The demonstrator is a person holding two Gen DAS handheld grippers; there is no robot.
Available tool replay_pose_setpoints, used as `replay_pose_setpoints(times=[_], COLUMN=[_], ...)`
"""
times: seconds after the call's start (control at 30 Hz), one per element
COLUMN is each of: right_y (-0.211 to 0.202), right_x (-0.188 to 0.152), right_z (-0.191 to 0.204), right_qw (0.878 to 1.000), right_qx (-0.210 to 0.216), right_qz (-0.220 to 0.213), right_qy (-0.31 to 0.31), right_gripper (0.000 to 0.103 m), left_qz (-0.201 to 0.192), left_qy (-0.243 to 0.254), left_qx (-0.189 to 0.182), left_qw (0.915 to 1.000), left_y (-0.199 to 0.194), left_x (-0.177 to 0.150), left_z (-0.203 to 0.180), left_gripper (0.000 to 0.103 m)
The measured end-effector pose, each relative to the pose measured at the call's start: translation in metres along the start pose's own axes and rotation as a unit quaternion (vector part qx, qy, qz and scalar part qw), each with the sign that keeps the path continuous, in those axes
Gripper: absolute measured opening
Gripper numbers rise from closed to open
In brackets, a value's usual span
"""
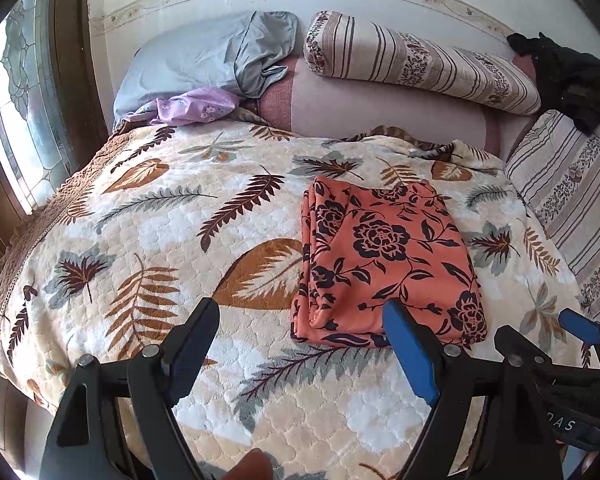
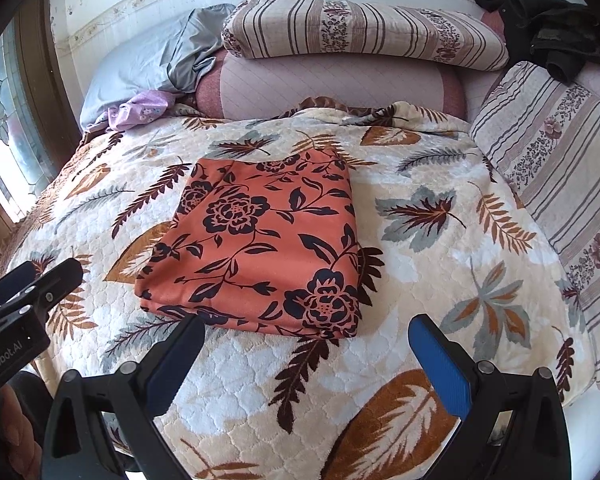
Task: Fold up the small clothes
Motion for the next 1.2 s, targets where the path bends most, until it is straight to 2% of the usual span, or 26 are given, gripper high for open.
replay_pose_setpoints(times=[0.97, 1.2], right_y=[0.013, 0.023], right_x=[0.007, 0.011], right_z=[-0.009, -0.012], right_qw=[1.000, 1.000], right_qx=[0.006, 0.008], right_qz=[0.001, 0.006], right_qy=[0.021, 0.022], right_gripper=[0.103, 0.103], left_qz=[-0.001, -0.020], left_qy=[0.026, 0.035], left_qx=[0.000, 0.010], left_qw=[0.9997, 0.9991], left_y=[0.008, 0.011], left_x=[0.010, 0.015], left_z=[-0.021, -0.025], left_gripper=[0.084, 0.086])
Point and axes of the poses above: each gripper's, at about its wrist camera, not at the fingertips, and y roughly the way its jaws point, z to its left, x to its top, the point moved 2 cm from there along y, roughly the way its jaws point, and after that the axes turned 10 degrees about -z, right-handed, at the moved point
